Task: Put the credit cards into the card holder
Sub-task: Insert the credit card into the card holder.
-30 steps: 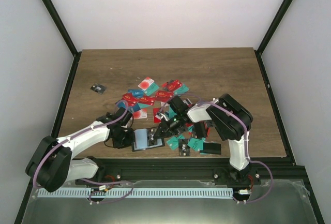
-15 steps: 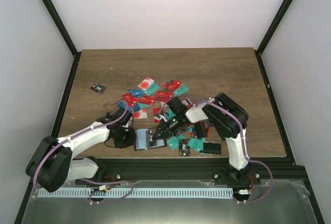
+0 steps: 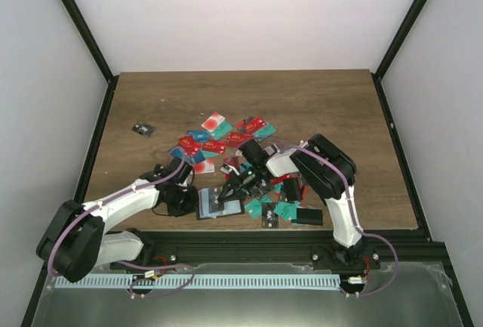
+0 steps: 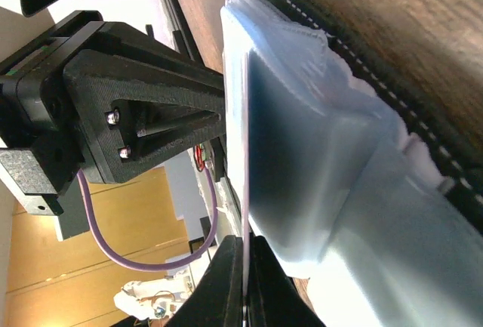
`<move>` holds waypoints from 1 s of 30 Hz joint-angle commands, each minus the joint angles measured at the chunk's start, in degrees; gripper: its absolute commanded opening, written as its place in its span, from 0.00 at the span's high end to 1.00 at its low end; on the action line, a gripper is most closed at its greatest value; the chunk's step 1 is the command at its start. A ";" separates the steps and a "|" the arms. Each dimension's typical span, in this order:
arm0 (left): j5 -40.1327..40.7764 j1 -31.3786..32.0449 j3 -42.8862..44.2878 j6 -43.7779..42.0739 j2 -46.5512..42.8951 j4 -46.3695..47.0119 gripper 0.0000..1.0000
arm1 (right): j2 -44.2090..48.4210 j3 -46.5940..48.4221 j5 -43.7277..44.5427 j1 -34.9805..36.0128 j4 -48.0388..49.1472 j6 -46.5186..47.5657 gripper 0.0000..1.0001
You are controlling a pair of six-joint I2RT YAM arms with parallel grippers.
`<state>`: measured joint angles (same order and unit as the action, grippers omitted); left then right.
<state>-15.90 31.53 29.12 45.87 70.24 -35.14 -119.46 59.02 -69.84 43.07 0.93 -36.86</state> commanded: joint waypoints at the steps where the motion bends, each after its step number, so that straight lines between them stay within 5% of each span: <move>1: 0.26 -0.07 -1.68 0.76 0.13 -0.03 0.89 | -1.25 2.11 -1.65 0.85 -0.99 1.35 0.99; 30: 1.44 0.02 2.93 1.70 -6.26 -3.27 0.91 | -6.13 8.33 -1.48 3.86 -5.62 2.50 0.99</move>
<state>-15.27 31.53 28.67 46.52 67.35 -36.62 -123.98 65.45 -71.40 45.65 -1.78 -36.42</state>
